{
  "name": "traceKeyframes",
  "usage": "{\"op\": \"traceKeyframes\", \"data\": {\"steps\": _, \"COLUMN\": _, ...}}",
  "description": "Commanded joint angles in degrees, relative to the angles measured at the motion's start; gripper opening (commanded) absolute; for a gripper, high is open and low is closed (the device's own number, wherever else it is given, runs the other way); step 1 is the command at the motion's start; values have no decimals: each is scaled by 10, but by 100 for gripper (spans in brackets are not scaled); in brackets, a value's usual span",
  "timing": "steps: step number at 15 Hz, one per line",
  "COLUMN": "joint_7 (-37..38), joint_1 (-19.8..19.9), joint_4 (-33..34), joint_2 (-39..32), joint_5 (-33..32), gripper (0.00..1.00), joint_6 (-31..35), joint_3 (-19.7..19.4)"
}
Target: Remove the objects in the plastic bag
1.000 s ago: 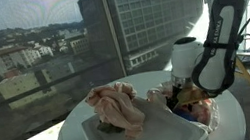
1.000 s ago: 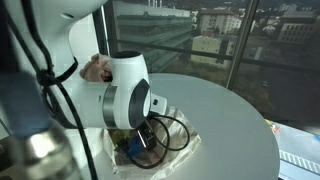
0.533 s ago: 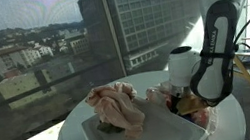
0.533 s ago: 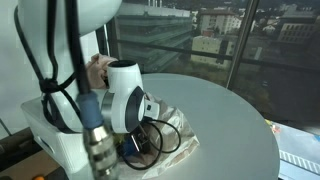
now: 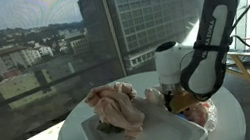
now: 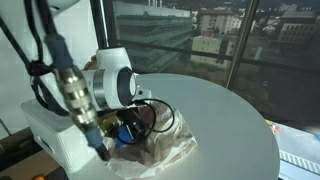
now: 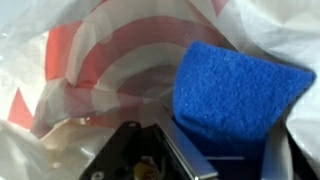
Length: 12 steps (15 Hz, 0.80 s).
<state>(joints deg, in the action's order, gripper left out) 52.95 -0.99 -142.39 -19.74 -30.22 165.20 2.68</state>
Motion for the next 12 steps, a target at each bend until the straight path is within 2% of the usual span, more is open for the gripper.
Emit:
{"op": "traceKeyframes", "data": {"steps": 1, "joint_7": 26, "joint_1": -30, "joint_4": 7, "joint_2": 65, "joint_5": -1, "gripper": 12, "joint_6": -103, "joint_3": -4}}
{"op": "traceKeyframes", "data": {"steps": 2, "joint_7": 22, "joint_1": -29, "joint_4": 10, "joint_2": 77, "joint_5": 9, "gripper": 14, "joint_6": -129, "joint_3": 3}}
{"op": "traceKeyframes", "data": {"steps": 3, "joint_7": 0, "joint_1": -62, "joint_4": 13, "joint_2": 91, "joint_5": 48, "gripper": 16, "joint_6": -156, "joint_3": -21}}
{"op": "traceKeyframes", "data": {"steps": 12, "joint_7": -2, "joint_1": -72, "joint_4": 54, "joint_2": 213, "joint_5": 134, "gripper": 13, "joint_6": -376, "joint_3": 20}}
